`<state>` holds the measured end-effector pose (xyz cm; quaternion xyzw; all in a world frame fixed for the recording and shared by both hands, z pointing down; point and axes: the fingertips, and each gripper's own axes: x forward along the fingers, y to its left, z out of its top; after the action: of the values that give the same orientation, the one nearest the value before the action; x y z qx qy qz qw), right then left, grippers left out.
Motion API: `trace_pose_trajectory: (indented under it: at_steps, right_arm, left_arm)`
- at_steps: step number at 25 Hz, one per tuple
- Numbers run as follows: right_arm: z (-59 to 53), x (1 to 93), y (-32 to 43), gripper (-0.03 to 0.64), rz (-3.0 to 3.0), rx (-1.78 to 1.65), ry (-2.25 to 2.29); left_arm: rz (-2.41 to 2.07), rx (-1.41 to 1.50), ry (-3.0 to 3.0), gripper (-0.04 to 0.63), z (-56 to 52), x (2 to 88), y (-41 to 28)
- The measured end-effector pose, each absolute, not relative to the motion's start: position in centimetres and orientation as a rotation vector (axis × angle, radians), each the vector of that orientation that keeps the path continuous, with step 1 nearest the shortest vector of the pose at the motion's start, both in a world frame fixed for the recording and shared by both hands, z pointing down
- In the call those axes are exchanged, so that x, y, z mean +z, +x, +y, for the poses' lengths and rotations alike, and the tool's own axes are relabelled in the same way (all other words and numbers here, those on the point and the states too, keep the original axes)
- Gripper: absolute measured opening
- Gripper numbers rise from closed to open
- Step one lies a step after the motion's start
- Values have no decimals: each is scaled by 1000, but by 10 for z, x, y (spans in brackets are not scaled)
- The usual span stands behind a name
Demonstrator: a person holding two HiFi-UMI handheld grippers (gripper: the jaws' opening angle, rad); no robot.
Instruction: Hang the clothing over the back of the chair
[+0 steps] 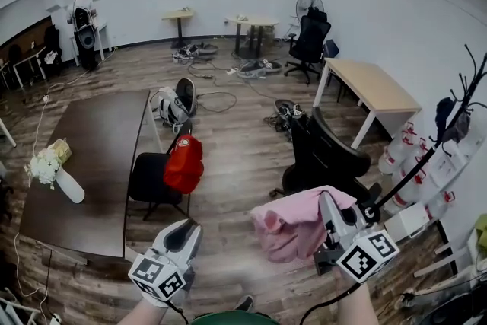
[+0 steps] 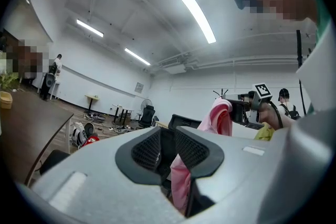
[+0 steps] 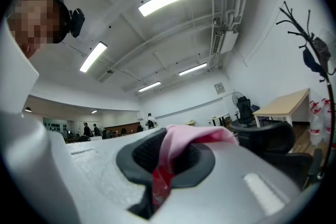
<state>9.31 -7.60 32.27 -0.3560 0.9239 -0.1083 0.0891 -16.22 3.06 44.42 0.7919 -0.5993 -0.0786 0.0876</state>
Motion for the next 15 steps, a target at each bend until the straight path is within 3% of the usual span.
trace_pose_trajectory:
  at_steps: [15]
  right_arm:
    - [-234, 275, 121, 21, 2712, -301, -1091]
  left_arm:
    - [-1764, -192, 2343, 94, -85, 455, -153]
